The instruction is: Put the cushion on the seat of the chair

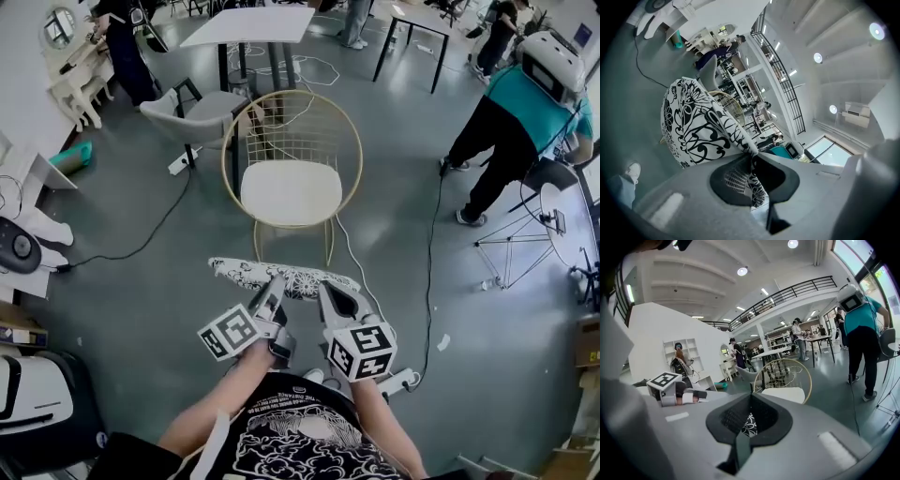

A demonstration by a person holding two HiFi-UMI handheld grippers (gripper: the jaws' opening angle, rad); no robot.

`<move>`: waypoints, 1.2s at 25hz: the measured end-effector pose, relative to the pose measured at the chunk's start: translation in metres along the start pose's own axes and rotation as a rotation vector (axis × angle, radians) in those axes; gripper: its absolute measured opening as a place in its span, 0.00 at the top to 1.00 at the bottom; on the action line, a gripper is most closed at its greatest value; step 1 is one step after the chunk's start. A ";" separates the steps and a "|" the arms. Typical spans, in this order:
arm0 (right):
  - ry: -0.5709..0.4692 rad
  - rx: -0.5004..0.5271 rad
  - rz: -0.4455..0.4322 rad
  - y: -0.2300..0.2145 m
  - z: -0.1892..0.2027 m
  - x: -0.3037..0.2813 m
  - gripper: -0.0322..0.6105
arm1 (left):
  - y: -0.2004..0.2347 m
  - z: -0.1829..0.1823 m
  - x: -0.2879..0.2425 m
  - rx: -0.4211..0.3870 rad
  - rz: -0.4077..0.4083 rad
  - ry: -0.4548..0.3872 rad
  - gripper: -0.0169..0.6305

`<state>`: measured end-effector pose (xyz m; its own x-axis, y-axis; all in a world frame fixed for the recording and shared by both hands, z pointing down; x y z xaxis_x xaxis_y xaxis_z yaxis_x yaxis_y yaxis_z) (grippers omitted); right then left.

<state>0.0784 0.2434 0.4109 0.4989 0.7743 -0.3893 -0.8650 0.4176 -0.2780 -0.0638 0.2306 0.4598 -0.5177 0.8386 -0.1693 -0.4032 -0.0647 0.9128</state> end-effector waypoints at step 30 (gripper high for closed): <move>0.010 0.013 0.163 -0.003 -0.074 -0.144 0.96 | 0.052 -0.125 -0.103 0.077 0.035 0.136 0.94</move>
<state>0.0133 0.0959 0.4029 0.3519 0.8275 -0.4376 -0.9353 0.2928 -0.1986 -0.1258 0.0735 0.4784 -0.6302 0.7550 -0.1810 -0.3268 -0.0465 0.9440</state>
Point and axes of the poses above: the fingertips, and each gripper's own axes: x backward along the fingers, y to its left, z out of its underside, the point moved 5 cm from there along x, backward along the fingers, and after that the axes turned 3 degrees about z, right-handed, at the moved point
